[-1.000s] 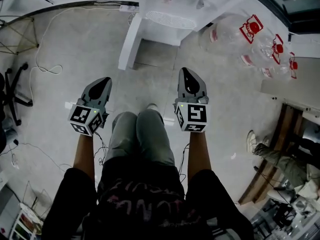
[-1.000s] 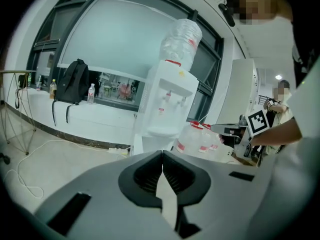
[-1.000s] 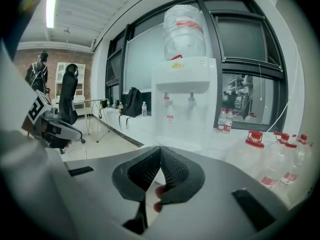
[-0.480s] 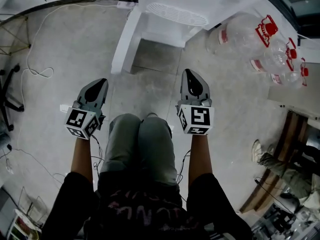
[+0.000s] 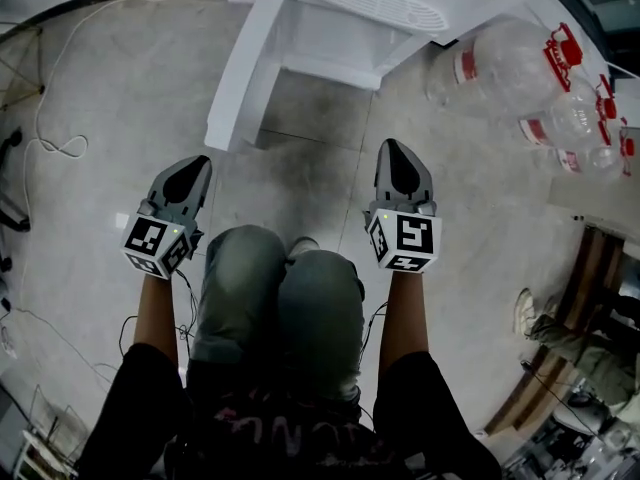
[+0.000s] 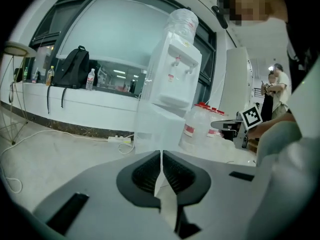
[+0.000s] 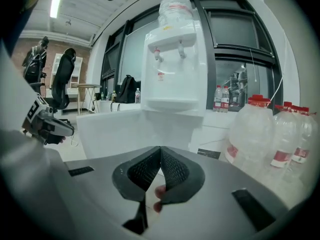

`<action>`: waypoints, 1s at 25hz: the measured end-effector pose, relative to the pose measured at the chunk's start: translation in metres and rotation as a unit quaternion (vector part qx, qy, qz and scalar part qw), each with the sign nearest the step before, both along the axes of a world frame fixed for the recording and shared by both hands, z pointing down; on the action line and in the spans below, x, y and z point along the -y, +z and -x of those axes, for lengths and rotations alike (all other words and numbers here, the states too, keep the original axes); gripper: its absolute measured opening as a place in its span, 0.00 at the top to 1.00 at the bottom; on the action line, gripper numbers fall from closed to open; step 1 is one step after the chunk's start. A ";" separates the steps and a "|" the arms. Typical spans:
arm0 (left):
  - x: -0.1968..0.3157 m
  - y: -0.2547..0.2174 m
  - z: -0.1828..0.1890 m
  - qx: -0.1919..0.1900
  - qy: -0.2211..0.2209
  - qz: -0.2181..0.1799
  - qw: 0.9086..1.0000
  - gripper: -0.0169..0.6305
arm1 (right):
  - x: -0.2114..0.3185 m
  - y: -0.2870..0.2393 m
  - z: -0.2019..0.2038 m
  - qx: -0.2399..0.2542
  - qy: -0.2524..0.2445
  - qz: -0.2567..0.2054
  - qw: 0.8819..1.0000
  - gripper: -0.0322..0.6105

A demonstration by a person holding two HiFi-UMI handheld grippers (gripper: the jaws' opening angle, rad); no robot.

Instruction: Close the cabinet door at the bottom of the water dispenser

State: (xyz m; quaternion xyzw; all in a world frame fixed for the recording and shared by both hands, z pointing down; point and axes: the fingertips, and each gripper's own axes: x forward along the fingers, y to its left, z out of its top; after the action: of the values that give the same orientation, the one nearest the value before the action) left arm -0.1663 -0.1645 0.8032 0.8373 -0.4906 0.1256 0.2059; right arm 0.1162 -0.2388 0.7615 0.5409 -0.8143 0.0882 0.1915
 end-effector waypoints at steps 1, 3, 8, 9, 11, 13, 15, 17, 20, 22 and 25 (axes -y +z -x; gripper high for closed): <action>0.000 0.005 -0.001 0.002 0.007 -0.003 1.000 0.95 | -0.002 0.007 -0.001 -0.001 0.002 0.000 1.000 0.93; 0.002 0.014 -0.002 0.003 0.016 -0.009 1.000 0.95 | -0.005 0.018 -0.003 -0.002 0.006 0.001 1.000 0.93; 0.014 0.031 -0.006 0.001 0.043 -0.024 0.999 0.79 | -0.011 0.040 -0.008 -0.007 0.010 -0.002 1.000 0.93; 0.016 0.035 -0.007 0.006 0.051 -0.027 0.998 0.77 | -0.012 0.043 -0.009 -0.008 0.011 -0.004 1.000 0.93; 0.019 0.042 -0.010 0.013 0.064 -0.028 0.998 0.72 | -0.017 0.051 -0.012 -0.009 0.014 -0.003 1.000 0.93; 0.023 0.048 -0.013 0.011 0.073 -0.027 0.997 0.71 | -0.022 0.058 -0.015 -0.013 0.016 -0.001 1.000 0.93; 0.025 0.049 -0.017 0.006 0.084 -0.032 0.996 0.70 | -0.026 0.063 -0.017 -0.014 0.019 0.001 1.000 0.93; 0.025 0.049 -0.019 0.002 0.093 -0.036 0.995 0.70 | -0.029 0.068 -0.019 -0.014 0.021 0.003 1.000 0.93; 0.023 0.050 -0.024 0.004 0.107 -0.042 0.993 0.72 | -0.035 0.075 -0.025 -0.014 0.024 0.004 1.000 0.93; 0.021 0.050 -0.030 0.003 0.119 -0.045 0.992 0.74 | -0.039 0.080 -0.032 -0.015 0.029 0.006 0.999 0.93; 0.020 0.052 -0.040 0.003 0.134 -0.052 0.990 0.74 | -0.044 0.086 -0.041 -0.015 0.037 0.008 0.999 0.93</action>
State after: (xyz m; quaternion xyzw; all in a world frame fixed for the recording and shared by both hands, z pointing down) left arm -0.1263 -0.1844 0.8549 0.9047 -0.3803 0.1290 0.1421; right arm 0.1568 -0.1950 0.8475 0.5705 -0.7898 0.0940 0.2046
